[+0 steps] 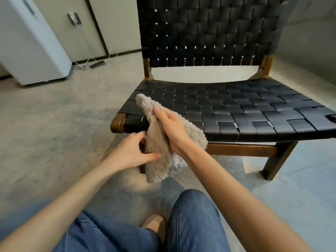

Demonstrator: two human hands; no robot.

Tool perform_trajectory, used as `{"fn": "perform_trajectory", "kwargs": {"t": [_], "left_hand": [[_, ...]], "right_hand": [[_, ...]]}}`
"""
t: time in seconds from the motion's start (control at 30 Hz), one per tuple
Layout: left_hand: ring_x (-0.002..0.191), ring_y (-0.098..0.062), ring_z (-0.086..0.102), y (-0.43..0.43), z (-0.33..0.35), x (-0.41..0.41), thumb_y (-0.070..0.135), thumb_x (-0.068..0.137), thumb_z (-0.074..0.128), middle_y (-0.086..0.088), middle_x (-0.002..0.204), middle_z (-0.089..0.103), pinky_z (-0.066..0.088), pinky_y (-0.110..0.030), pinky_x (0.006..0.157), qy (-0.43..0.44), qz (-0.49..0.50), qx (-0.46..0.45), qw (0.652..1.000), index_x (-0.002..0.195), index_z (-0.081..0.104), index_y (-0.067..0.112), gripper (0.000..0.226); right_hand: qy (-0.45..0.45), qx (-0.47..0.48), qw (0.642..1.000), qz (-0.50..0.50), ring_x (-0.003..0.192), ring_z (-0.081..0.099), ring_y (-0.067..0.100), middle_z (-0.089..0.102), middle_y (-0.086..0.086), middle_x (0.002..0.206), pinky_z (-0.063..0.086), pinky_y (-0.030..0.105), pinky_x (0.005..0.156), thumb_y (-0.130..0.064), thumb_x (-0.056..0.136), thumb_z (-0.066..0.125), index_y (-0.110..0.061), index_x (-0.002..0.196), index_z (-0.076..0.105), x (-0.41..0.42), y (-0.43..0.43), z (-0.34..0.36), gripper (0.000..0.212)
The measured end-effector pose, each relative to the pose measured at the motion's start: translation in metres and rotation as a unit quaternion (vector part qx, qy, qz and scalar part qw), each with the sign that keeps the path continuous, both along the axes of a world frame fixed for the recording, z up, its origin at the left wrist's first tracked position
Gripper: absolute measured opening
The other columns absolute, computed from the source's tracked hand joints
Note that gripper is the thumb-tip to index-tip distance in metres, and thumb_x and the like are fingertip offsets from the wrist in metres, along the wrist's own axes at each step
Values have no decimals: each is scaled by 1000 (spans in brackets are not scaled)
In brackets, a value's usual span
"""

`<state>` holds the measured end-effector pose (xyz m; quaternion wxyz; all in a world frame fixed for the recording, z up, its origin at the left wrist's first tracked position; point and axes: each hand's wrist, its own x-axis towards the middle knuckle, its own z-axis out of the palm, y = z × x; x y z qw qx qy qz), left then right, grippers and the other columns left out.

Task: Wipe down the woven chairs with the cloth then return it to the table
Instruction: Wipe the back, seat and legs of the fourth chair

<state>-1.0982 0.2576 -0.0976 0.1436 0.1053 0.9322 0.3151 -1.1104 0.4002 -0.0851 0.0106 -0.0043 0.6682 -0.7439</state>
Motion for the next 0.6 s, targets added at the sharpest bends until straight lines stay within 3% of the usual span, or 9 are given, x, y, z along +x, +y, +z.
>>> {"fn": "perform_trajectory", "kwargs": {"t": [0.07, 0.13, 0.23, 0.3, 0.37, 0.43, 0.5, 0.53, 0.6], "left_hand": [[101, -9, 59, 4, -5, 0, 54, 68, 73, 10, 109, 64, 52, -34, 87, -15, 45, 53, 997, 114, 61, 25, 55], [87, -17, 64, 1, -7, -5, 43, 78, 71, 3, 88, 69, 54, -39, 78, 8, 90, 51, 995, 88, 67, 21, 24], [70, -21, 60, -22, -2, -10, 36, 83, 66, 9, 60, 57, 43, -30, 60, 62, 143, -45, 987, 67, 61, 28, 19], [67, -19, 58, -39, 5, -11, 30, 85, 61, 13, 58, 53, 37, -26, 57, 91, 176, -99, 975, 74, 65, 30, 12], [65, -21, 59, -49, 9, -12, 22, 85, 56, 7, 63, 57, 42, -27, 59, 106, 211, -127, 963, 87, 67, 27, 12], [62, -21, 68, -54, 11, -14, 18, 88, 54, 0, 67, 65, 56, -32, 65, 62, 258, -46, 963, 95, 61, 20, 11], [61, -18, 69, -55, 8, -14, 13, 91, 50, -3, 74, 69, 59, -37, 66, 51, 295, 38, 953, 97, 54, 15, 8], [64, -16, 67, -55, 6, -16, 11, 91, 48, -3, 79, 68, 58, -36, 64, 82, 305, 33, 948, 96, 51, 14, 6], [66, -5, 50, -53, 3, -19, 11, 91, 46, 2, 84, 55, 43, -19, 57, 177, 323, 9, 930, 94, 43, 15, 5]], "right_hand": [[-31, -38, 998, 27, 94, 59, 18, 65, 16, 102, 49, 36, 87, -29, 99, 49, -3, 113, 65, -6, -4, 3, 34], [-38, -15, 997, 60, 109, 57, 13, 64, 5, 118, 47, 29, 91, -34, 100, 48, -13, 124, 62, -12, -8, 4, 35], [55, 193, 975, 96, 125, 46, 10, 53, -10, 135, 37, 30, 104, -36, 102, 40, -25, 138, 50, -20, -7, -3, 39], [134, 362, 915, 117, 134, 37, 15, 46, -9, 144, 26, 43, 113, -38, 101, 40, -31, 140, 46, -22, -4, -11, 40], [169, 491, 847, 114, 137, 27, 21, 37, -9, 149, 20, 48, 111, -43, 99, 40, -40, 142, 40, -19, -4, -18, 43], [204, 543, 810, 85, 130, 28, 24, 38, -6, 145, 26, 44, 104, -42, 98, 45, -40, 142, 39, -17, -7, -23, 45], [222, 551, 803, 45, 123, 33, 26, 42, -2, 139, 32, 38, 99, -39, 96, 50, -34, 142, 43, -14, -14, -26, 46], [222, 543, 809, 28, 121, 34, 26, 44, 0, 136, 34, 36, 99, -37, 96, 52, -31, 141, 46, -14, -19, -28, 45], [213, 525, 824, -1, 117, 36, 25, 46, 4, 128, 39, 35, 98, -35, 96, 53, -25, 138, 50, -12, -29, -29, 43]]}}
